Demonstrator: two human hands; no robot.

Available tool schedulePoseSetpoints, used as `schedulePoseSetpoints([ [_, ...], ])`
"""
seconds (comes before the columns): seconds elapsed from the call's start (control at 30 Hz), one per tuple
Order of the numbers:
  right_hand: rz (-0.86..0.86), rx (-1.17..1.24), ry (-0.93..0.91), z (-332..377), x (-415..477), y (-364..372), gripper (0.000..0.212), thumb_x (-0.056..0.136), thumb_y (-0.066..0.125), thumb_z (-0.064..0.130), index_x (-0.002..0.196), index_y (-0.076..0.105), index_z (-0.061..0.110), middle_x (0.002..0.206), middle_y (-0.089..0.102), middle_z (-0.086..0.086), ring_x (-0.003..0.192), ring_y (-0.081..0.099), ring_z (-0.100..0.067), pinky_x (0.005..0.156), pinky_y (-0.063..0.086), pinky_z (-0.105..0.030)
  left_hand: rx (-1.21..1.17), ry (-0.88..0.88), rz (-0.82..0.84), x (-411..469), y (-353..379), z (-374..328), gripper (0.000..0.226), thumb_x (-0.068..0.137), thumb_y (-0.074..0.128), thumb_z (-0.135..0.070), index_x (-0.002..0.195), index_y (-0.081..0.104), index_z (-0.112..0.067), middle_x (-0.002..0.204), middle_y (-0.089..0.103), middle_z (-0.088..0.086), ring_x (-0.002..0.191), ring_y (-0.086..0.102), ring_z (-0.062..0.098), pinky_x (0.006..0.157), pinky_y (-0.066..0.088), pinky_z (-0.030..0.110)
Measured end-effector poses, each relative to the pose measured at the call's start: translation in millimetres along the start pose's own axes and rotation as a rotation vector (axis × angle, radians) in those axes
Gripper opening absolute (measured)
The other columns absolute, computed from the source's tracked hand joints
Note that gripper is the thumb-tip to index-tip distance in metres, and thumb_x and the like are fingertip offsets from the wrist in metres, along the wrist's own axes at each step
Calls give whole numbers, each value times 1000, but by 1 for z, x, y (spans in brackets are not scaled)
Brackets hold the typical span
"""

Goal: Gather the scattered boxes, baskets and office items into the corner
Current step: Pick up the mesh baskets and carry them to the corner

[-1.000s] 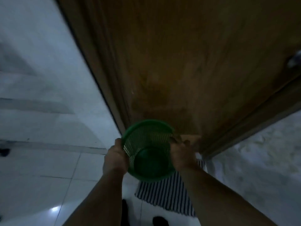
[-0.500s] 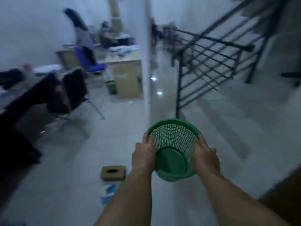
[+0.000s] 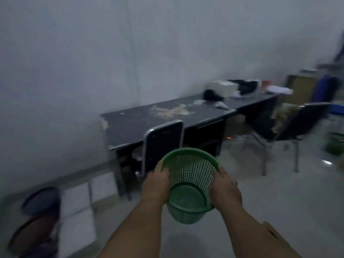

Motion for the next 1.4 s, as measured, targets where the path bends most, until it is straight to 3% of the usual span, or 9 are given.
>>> schedulePoseSetpoints([
  [0.13,74,-25,-271,104,20,49,38,94,45,21,131,46,21,160,17,4,116,50,-37,90,44,-41,3,-278,-62,-20,-23,103,37,92,47,-13,128,50,-18,150,28,0,101,53,34,78,48,41],
  [0.27,125,-45,-482,166,31,82,38,91,47,21,129,49,22,160,20,2,113,56,-35,90,44,-39,30,-470,-99,-39,-27,158,44,87,49,-3,130,48,-17,148,30,1,102,52,32,80,48,42],
  [0.53,287,-137,-750,240,61,136,43,92,46,17,135,46,19,160,19,1,119,54,-31,92,46,-38,25,-755,-144,-57,-7,213,37,90,46,-7,124,52,-18,148,30,0,111,50,31,89,48,45],
  [0.67,393,-174,-932,276,48,174,42,90,44,10,131,49,16,149,37,-4,122,53,-27,92,50,-38,-91,-926,-120,-89,14,251,37,92,42,-11,127,50,-19,147,32,1,117,49,29,91,47,44],
  [0.83,552,-141,-957,326,19,234,49,88,47,10,136,46,17,138,46,-8,115,56,-31,94,49,-41,-101,-1034,-43,-126,28,315,39,96,47,-19,135,46,-19,147,31,6,117,51,29,94,48,44],
  [0.97,637,-144,-848,376,9,281,55,87,48,11,141,43,19,137,51,-10,119,54,-29,97,46,-37,-135,-1094,56,-135,32,376,42,95,45,-15,137,42,-18,148,27,10,120,49,30,97,48,44],
  [1.13,732,-193,-746,451,-13,331,52,88,52,20,140,45,21,127,60,-11,113,59,-29,91,49,-34,-198,-1086,136,-155,25,452,51,95,47,-14,144,34,-19,150,26,9,128,42,27,103,44,41],
  [1.4,865,-217,-833,586,-56,393,54,90,53,37,142,42,25,126,60,-8,111,59,-27,90,48,-33,-315,-1243,57,-178,-17,589,46,92,49,-27,138,44,-26,145,32,4,121,47,30,96,46,41],
])
Point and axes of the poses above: each hand's wrist, its own x-axis towards the middle knuckle, its own y-axis out of the palm, z = x × y, the point moved 3 cm from there along x, towards the middle knuckle
